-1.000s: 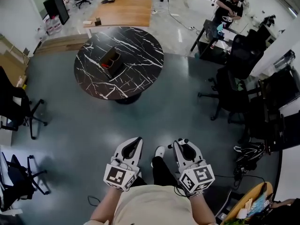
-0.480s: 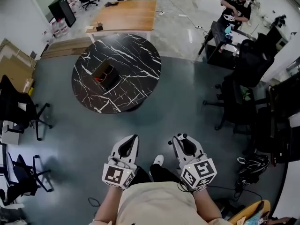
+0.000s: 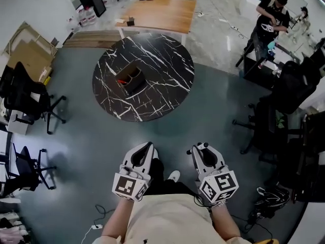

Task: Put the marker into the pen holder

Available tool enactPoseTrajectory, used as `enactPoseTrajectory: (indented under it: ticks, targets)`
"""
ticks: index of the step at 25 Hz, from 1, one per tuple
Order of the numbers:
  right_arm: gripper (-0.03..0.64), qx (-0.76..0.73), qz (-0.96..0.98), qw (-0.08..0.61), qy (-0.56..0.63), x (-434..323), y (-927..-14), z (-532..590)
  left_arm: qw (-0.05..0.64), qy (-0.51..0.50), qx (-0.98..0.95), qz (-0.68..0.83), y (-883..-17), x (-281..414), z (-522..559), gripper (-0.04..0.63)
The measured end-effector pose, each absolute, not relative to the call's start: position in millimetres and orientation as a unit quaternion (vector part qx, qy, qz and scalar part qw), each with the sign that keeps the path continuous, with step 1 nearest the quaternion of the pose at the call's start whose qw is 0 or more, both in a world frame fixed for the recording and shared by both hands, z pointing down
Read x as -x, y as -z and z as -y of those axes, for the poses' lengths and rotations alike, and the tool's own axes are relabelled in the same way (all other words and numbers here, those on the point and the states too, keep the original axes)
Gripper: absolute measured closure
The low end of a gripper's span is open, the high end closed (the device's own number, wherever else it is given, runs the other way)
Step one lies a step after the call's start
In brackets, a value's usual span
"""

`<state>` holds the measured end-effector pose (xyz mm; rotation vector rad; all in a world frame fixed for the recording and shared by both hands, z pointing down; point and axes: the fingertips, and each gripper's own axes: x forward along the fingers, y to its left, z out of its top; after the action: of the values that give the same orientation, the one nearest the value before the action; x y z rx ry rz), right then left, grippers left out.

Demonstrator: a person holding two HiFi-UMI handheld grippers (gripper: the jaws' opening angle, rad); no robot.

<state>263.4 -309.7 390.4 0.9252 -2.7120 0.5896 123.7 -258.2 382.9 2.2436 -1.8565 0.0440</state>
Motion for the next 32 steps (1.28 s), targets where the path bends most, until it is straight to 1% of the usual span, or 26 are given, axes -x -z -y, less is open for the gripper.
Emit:
enactPoseTrajectory:
  ticks: [6, 15, 19, 23, 30, 32]
  targets:
    - [0.534, -0.296, 0.927, 0.119, -0.196, -215.9, -399.0, 349.4, 0.123, -0.01, -0.753, 0.646, -396.4, -80.3, 292.4, 0.588]
    - [0.534, -0.288, 0.927, 0.137, -0.199, -125.1, -408.6, 444.1, 0.132, 0.008, -0.747, 0.652, -402.7, 0.3, 389.7, 0.588]
    - [0.535, -0.293, 0.925, 0.134, -0.201, -73.8, -405.3, 484.9, 0.138, 0.009, -0.757, 0.639, -404.5, 37.8, 425.1, 0.588]
    - [0.534, -0.288, 0.928, 0.138, -0.191, -17.7, -403.5, 517.6, 0.161, 0.014, -0.762, 0.627, -414.4, 85.0, 455.5, 0.588]
    - [0.534, -0.27, 0.936, 0.159, -0.16, 71.1, -392.6, 561.5, 0.156, 0.022, -0.762, 0.628, -409.9, 155.1, 495.8, 0.588]
    - [0.534, -0.251, 0.946, 0.151, -0.137, 94.1, -390.5, 568.7, 0.155, 0.035, -0.751, 0.641, -409.2, 173.3, 500.6, 0.588]
